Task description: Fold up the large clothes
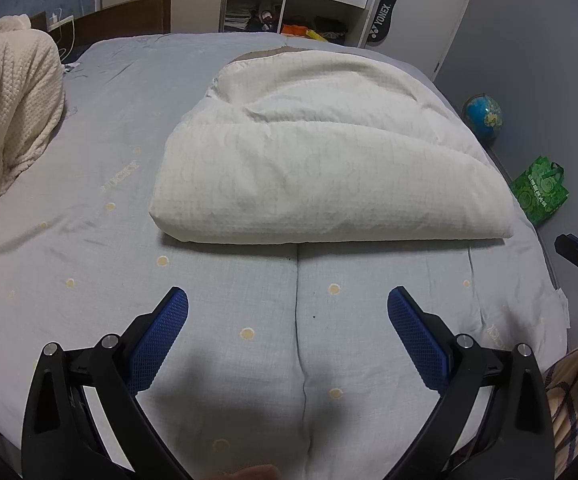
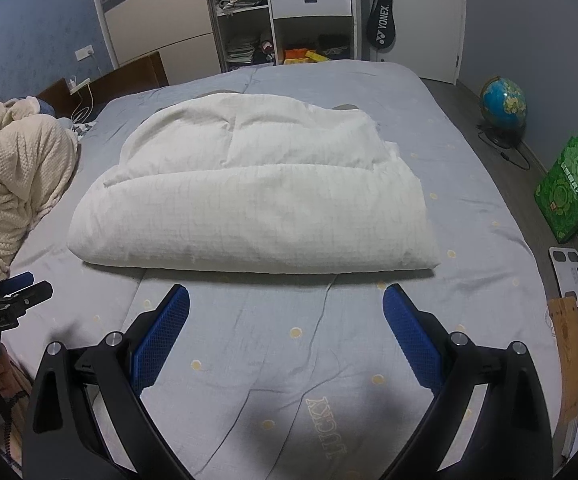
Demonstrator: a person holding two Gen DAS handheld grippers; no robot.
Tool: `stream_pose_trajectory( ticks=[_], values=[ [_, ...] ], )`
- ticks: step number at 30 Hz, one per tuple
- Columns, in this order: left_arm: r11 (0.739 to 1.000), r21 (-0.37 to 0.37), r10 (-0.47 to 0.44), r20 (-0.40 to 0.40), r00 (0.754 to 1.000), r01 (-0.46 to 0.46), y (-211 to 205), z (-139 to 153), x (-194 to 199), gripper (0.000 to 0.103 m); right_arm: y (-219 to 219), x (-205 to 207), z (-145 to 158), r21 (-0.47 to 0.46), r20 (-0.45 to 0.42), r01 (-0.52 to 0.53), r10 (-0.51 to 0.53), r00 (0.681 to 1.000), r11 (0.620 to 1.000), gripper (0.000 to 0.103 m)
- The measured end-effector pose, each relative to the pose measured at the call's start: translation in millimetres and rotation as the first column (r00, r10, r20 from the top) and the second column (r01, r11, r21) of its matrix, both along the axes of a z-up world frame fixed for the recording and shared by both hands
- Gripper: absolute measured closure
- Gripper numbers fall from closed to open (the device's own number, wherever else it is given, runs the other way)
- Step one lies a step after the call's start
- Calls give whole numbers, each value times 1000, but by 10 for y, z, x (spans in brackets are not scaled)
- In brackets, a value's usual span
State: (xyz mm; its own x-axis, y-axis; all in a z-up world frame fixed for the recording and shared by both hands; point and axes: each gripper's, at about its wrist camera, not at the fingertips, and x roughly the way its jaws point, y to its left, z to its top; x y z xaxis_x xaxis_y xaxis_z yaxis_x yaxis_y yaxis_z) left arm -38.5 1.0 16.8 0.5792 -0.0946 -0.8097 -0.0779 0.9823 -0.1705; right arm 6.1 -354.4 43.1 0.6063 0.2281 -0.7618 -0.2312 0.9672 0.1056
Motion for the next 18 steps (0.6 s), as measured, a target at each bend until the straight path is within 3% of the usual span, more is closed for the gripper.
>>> stream_pose_trajectory(
  ticks=[18],
  values=[
    [1000, 10, 0, -3, 1000, 0, -20, -10, 4, 7, -17, 14, 1, 7, -2, 0, 0, 1000, 1000, 10]
  ],
)
